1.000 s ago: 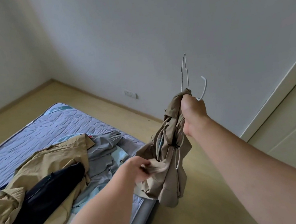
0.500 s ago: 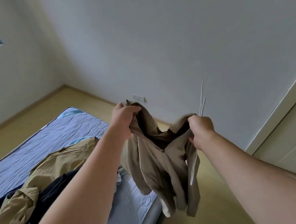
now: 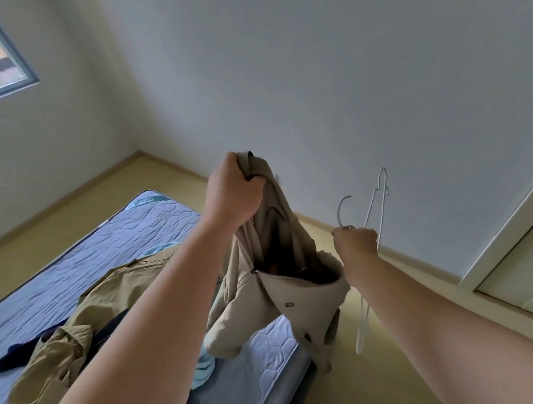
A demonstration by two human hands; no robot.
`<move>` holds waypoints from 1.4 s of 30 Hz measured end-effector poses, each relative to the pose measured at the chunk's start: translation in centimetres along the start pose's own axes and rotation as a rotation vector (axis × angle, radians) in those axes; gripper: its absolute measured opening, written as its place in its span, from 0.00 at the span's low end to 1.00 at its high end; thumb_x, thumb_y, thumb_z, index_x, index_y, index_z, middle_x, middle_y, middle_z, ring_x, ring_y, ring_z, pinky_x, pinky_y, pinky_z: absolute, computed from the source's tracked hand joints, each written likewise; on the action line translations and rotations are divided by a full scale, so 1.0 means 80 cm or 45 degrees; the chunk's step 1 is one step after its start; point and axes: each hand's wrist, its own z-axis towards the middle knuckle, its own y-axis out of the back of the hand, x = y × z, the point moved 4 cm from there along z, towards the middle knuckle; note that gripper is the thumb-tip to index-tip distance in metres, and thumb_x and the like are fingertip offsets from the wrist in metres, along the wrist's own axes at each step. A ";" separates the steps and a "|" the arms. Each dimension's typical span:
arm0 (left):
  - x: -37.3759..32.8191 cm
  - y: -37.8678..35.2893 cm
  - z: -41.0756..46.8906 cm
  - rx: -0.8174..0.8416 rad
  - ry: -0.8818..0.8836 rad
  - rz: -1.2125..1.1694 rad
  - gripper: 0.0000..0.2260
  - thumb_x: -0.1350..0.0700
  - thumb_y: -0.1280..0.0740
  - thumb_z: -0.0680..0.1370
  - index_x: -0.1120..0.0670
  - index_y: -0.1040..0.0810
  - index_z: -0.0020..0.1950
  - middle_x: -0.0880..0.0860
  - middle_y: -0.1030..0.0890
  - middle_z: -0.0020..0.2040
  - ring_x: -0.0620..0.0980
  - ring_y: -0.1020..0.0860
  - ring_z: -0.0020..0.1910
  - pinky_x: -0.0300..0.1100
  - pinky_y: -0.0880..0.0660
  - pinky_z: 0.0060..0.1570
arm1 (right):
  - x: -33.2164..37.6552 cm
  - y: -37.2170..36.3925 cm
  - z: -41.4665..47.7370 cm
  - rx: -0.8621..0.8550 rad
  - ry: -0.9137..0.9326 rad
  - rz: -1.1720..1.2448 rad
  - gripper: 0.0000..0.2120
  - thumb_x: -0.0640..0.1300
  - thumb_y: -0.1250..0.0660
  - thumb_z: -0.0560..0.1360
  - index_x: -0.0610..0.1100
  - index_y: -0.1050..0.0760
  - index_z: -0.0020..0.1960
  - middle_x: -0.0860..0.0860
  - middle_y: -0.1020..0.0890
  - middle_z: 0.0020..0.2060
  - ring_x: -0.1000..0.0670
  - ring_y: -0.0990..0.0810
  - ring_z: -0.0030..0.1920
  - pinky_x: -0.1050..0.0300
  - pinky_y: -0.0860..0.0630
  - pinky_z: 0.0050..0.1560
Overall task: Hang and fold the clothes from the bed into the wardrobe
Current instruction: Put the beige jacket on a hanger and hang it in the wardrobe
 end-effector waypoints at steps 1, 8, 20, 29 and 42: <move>0.006 -0.004 -0.002 0.012 0.044 0.048 0.07 0.51 0.33 0.73 0.52 0.26 0.47 0.42 0.26 0.38 0.51 0.26 0.41 0.39 0.34 0.33 | 0.001 -0.006 -0.001 0.025 0.023 -0.007 0.21 0.46 0.37 0.81 0.34 0.30 0.68 0.38 0.22 0.59 0.44 0.26 0.48 0.47 0.26 0.53; 0.055 -0.013 -0.029 0.082 0.228 0.459 0.07 0.49 0.38 0.70 0.52 0.27 0.37 0.48 0.26 0.35 0.54 0.25 0.37 0.40 0.36 0.30 | 0.021 -0.039 -0.018 0.328 0.125 0.180 0.27 0.68 0.50 0.81 0.51 0.36 0.32 0.53 0.37 0.26 0.52 0.41 0.25 0.60 0.47 0.27; 0.105 -0.010 -0.043 0.283 0.774 -0.100 0.19 0.41 0.27 0.74 0.58 0.19 0.40 0.54 0.18 0.36 0.54 0.20 0.34 0.44 0.21 0.38 | 0.069 -0.075 -0.063 0.571 0.088 0.687 0.21 0.51 0.37 0.76 0.51 0.40 0.27 0.54 0.39 0.24 0.51 0.41 0.25 0.60 0.50 0.27; 0.069 0.039 -0.046 0.358 0.939 -0.767 0.13 0.54 0.23 0.70 0.60 0.17 0.49 0.63 0.14 0.46 0.61 0.16 0.39 0.61 0.18 0.46 | 0.044 -0.094 -0.064 0.664 0.065 0.799 0.17 0.43 0.41 0.73 0.49 0.46 0.30 0.50 0.45 0.27 0.49 0.44 0.27 0.54 0.52 0.31; 0.032 0.103 -0.045 0.499 0.749 -1.302 0.09 0.56 0.32 0.68 0.60 0.16 0.43 0.59 0.17 0.43 0.58 0.18 0.42 0.49 0.21 0.51 | 0.003 -0.118 -0.039 0.640 0.091 0.568 0.19 0.42 0.39 0.73 0.49 0.42 0.26 0.50 0.39 0.24 0.50 0.41 0.26 0.53 0.43 0.31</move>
